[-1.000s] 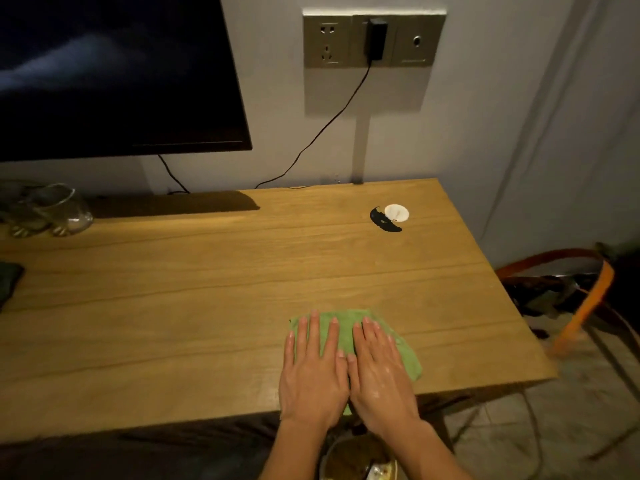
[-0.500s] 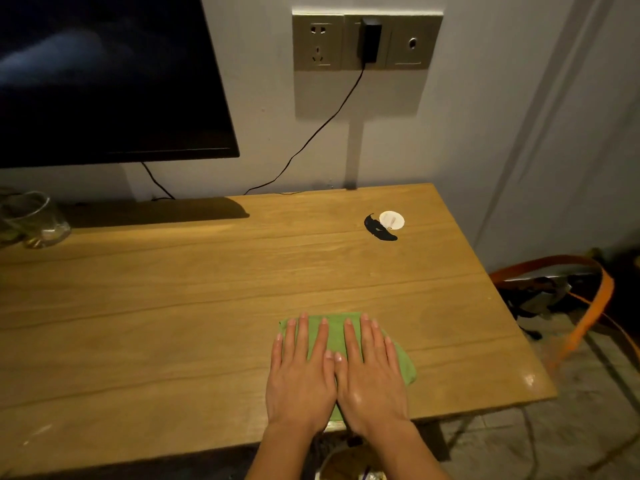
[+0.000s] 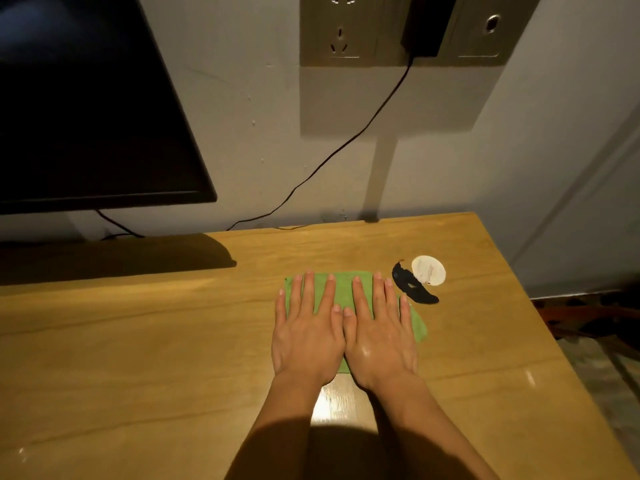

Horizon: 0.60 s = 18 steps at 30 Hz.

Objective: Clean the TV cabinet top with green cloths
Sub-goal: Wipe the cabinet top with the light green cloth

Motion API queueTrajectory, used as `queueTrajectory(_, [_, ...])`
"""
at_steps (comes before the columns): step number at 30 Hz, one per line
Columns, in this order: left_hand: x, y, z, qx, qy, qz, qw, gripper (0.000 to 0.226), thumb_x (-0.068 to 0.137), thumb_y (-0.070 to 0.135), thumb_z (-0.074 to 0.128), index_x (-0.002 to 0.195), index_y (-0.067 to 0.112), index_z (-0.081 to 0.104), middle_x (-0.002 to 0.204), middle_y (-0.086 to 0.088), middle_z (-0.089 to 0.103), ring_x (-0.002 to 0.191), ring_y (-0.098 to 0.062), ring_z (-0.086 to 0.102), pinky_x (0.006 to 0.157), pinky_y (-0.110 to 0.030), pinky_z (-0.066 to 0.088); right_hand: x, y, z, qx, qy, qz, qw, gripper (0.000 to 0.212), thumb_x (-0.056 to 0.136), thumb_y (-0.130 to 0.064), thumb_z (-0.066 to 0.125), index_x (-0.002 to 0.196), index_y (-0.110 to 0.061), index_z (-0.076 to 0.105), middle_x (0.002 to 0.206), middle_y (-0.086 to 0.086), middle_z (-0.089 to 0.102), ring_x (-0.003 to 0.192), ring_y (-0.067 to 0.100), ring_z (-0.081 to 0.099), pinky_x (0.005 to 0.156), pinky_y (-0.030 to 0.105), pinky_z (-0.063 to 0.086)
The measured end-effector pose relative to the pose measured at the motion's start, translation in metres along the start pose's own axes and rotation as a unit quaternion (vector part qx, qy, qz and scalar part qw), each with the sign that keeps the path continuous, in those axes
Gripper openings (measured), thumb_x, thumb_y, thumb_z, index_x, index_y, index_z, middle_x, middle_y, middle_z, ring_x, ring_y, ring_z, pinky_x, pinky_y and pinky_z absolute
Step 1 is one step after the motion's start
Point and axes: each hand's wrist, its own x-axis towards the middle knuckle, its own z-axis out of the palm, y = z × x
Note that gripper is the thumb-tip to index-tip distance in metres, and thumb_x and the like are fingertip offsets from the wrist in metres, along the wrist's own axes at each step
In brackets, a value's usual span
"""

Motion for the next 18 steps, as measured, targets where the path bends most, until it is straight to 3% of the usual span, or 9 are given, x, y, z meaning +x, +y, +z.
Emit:
queueTrajectory(9, [0.111, -0.006, 0.006, -0.008, 0.017, 0.004, 1.0, 0.058, 0.098, 0.046, -0.001, 0.155, 0.034, 0.002, 0.164, -0.001, -0.008, 0.149, -0.018, -0.011, 0.119, -0.046, -0.008, 0.107, -0.004, -0.011, -0.022, 0.003, -0.002, 1.0, 0.061, 0.099, -0.049, -0.005, 0.155, -0.028, -0.013, 0.164, 0.008, -0.018, 0.15, 0.022, -0.021, 0.121, 0.043, -0.011])
queueTrajectory(14, [0.126, -0.006, 0.009, -0.004, 0.019, 0.001, 1.0, 0.058, 0.098, 0.044, -0.001, 0.155, 0.032, 0.005, 0.165, -0.001, -0.001, 0.15, -0.02, -0.005, 0.119, -0.048, -0.004, 0.126, -0.001, -0.011, -0.033, 0.002, -0.019, 0.999, 0.064, 0.097, -0.05, -0.005, 0.156, -0.027, -0.008, 0.166, 0.008, -0.008, 0.151, 0.023, -0.015, 0.122, 0.046, -0.006])
queueTrajectory(18, [0.122, -0.005, 0.005, -0.003, 0.015, 0.005, 1.0, 0.059, 0.098, 0.044, -0.001, 0.155, 0.031, 0.005, 0.165, -0.002, 0.001, 0.15, -0.021, -0.004, 0.119, -0.048, -0.004, 0.122, -0.002, -0.013, -0.031, -0.002, -0.017, 0.999, 0.063, 0.098, -0.05, -0.004, 0.156, -0.027, -0.009, 0.166, 0.008, -0.011, 0.151, 0.023, -0.017, 0.122, 0.045, -0.006])
